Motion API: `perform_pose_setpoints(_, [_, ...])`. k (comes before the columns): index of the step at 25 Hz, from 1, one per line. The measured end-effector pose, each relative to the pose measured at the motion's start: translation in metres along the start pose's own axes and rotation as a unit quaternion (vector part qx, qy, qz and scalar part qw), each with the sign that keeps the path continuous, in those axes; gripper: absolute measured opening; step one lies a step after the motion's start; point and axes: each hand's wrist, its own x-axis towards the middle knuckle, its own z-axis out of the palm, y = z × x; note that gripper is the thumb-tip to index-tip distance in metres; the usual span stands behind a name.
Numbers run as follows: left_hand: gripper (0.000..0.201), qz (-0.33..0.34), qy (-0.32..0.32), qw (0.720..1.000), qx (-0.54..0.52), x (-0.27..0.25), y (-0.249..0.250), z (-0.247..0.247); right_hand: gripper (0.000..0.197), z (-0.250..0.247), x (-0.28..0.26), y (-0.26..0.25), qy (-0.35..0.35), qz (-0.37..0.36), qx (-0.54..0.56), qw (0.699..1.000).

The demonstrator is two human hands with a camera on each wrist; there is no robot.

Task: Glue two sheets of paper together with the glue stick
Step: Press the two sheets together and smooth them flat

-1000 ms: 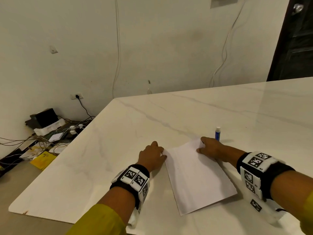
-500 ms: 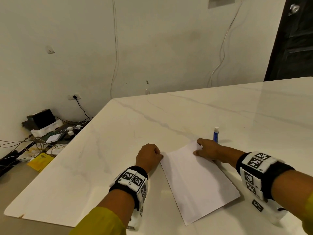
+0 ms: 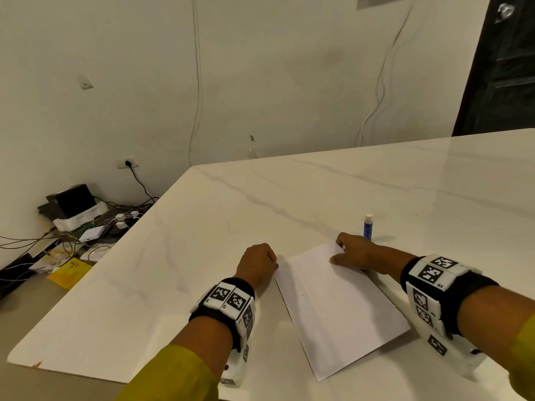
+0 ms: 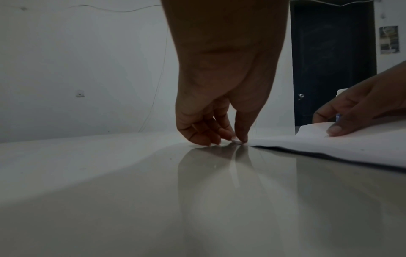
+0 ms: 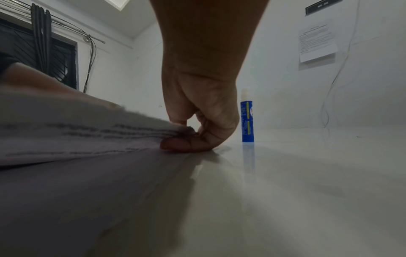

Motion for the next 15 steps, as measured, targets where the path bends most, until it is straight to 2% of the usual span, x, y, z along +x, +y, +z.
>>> perform_pose_setpoints(2, [0.027,0.007,-0.006,1.000,0.014,0.000,0.000,-0.001,0.047,0.000,0.000,0.000,-0.004,0.003,0.004,1.000])
perform_pose_setpoints(4, [0.033,0.005,-0.005,1.000,0.006,-0.001,0.000,-0.003,0.047,0.000,0.001,0.000,-0.007,0.003,0.001,1.000])
perform_pose_setpoints(8, [0.030,-0.022,-0.004,0.998,-0.053,-0.001,0.001,-0.006,0.047,0.001,0.001,-0.002,0.002,0.002,-0.016,1.000])
perform_pose_setpoints(11, [0.007,-0.013,0.004,0.997,-0.081,-0.002,-0.001,-0.008,0.048,0.003,-0.002,-0.004,0.014,-0.011,-0.016,1.000])
perform_pose_setpoints(12, [0.005,-0.007,0.010,0.996,-0.092,-0.003,-0.002,-0.009,0.049,0.004,-0.003,-0.005,0.019,-0.013,-0.019,1.000])
perform_pose_setpoints(14, [0.008,-0.011,0.018,0.993,-0.114,-0.005,-0.004,-0.011,0.047,0.005,-0.005,-0.007,0.032,-0.017,-0.031,0.999])
perform_pose_setpoints(15, [0.017,-0.018,0.019,0.992,-0.120,-0.006,-0.005,-0.012,0.043,0.005,-0.005,-0.008,0.041,-0.021,-0.041,0.998])
